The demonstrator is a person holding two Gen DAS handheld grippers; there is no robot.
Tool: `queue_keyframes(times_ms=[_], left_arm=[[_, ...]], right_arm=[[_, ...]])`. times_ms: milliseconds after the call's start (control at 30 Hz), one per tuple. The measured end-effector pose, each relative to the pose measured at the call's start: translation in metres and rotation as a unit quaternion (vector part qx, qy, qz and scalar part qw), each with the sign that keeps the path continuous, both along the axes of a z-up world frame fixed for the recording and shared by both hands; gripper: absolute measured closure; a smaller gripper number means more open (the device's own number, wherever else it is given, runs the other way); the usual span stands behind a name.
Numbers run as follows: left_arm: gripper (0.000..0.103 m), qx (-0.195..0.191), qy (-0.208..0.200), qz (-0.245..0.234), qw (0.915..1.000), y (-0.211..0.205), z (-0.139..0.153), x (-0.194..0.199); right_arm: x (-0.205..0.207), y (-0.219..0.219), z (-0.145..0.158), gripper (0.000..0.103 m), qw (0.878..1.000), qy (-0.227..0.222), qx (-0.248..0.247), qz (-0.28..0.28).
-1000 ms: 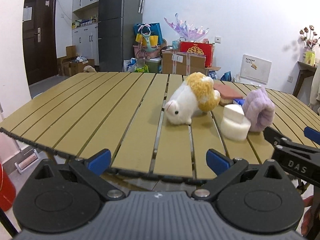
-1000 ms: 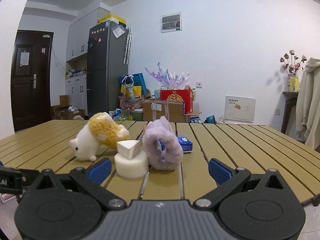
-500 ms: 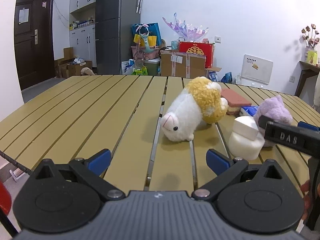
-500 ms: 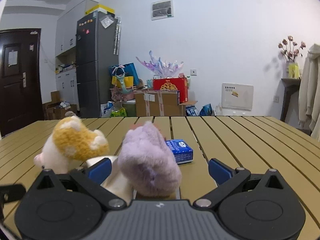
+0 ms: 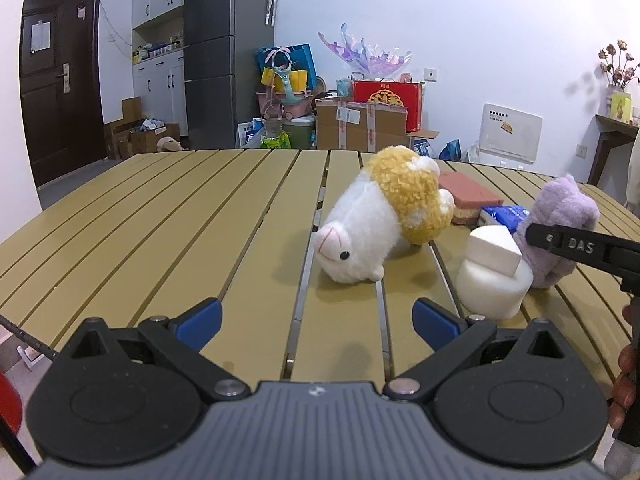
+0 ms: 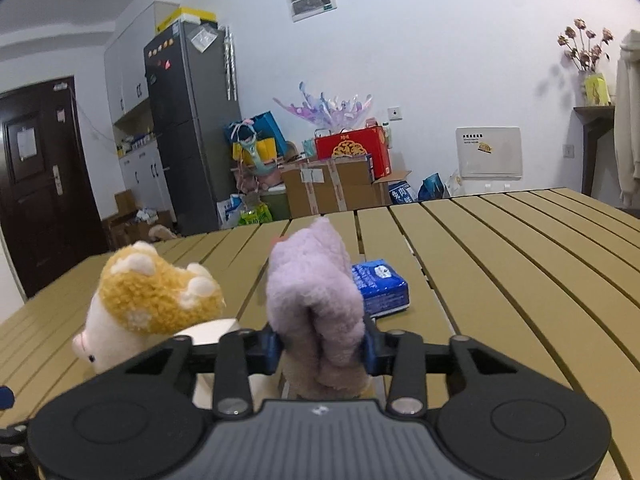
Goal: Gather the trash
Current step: 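Close the right tool on the lavender plush while the left tool grasps the white-and-yellow plush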
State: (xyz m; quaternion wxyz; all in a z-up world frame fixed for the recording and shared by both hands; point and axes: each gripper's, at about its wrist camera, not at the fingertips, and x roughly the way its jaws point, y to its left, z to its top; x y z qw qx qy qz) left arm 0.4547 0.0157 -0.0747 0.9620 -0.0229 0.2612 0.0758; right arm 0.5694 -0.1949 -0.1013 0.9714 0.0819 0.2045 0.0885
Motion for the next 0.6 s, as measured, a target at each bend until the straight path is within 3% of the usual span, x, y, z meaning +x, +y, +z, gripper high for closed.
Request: queue_keyframes(times_ms=[300, 467, 600], left_arm=[[0.0, 0.042, -0.007, -0.01, 0.999, -0.013, 0.015, 0.029], [0.0, 0.084, 0.007, -0.02, 0.9963, -0.03, 0.017, 0.059], [0.0, 0.093, 0.026, -0.022, 0.995, -0.034, 0.014, 0.081]], right_arm=[[-0.005, -0.039, 0.005, 0.075, 0.999, -0.017, 0.047, -0.019], [-0.005, -0.053, 0.007, 0.075, 0.998, -0.023, 0.049, -0.032], [-0.001, -0.063, 0.004, 0.075, 0.997, -0.02, 0.058, -0.036]])
